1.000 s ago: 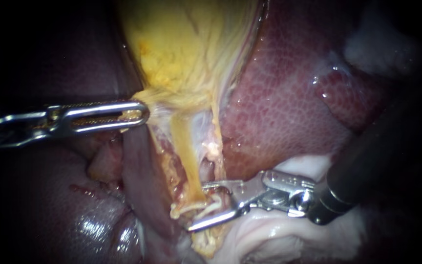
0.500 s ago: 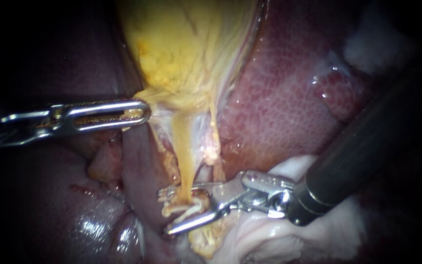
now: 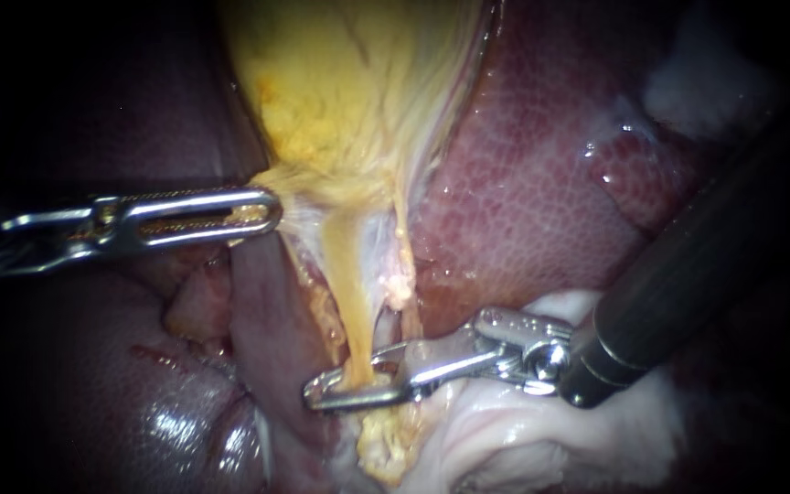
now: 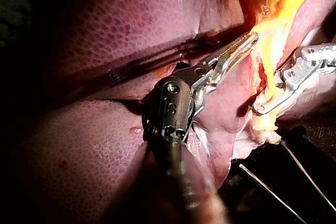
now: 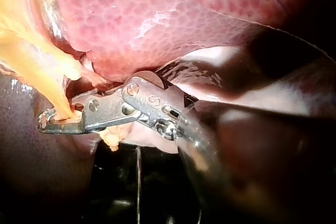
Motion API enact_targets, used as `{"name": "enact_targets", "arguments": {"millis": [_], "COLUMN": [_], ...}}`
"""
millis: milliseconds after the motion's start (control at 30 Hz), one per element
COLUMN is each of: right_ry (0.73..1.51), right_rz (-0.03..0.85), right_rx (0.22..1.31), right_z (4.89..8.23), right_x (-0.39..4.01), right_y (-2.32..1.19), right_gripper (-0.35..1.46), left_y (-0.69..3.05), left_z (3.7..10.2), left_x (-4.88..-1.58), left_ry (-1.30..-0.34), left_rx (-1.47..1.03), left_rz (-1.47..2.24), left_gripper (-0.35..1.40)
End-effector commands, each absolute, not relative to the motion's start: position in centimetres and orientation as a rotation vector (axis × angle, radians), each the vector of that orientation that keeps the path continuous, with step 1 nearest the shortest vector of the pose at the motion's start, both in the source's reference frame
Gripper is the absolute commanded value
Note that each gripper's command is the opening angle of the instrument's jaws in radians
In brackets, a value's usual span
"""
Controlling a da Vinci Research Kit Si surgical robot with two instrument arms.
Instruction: Clipping second clip left tube
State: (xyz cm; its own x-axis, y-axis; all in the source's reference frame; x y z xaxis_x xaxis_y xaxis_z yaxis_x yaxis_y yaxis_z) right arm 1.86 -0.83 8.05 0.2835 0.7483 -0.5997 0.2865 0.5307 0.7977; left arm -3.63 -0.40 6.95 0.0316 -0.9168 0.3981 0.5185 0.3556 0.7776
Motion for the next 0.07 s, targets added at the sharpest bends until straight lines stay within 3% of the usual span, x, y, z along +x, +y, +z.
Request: {"name": "enact_targets", "arguments": {"millis": [33,67], "right_ry": [1.295,1.295], "right_rz": [0.395,0.396], "right_rx": [1.022,1.021], "right_z": [8.06,8.06], "right_x": [1.86,1.86], "right_y": [-0.83,-0.82], "right_gripper": [-0.35,-0.35], "left_y": [-0.40,-0.40], "left_z": [6.95,6.94], "left_x": [-3.63,-3.63], "left_ry": [-1.025,-1.025], "left_rx": [0.488,0.488], "left_rz": [-1.175,-1.175], "left_gripper": [-0.35,-0.35]}}
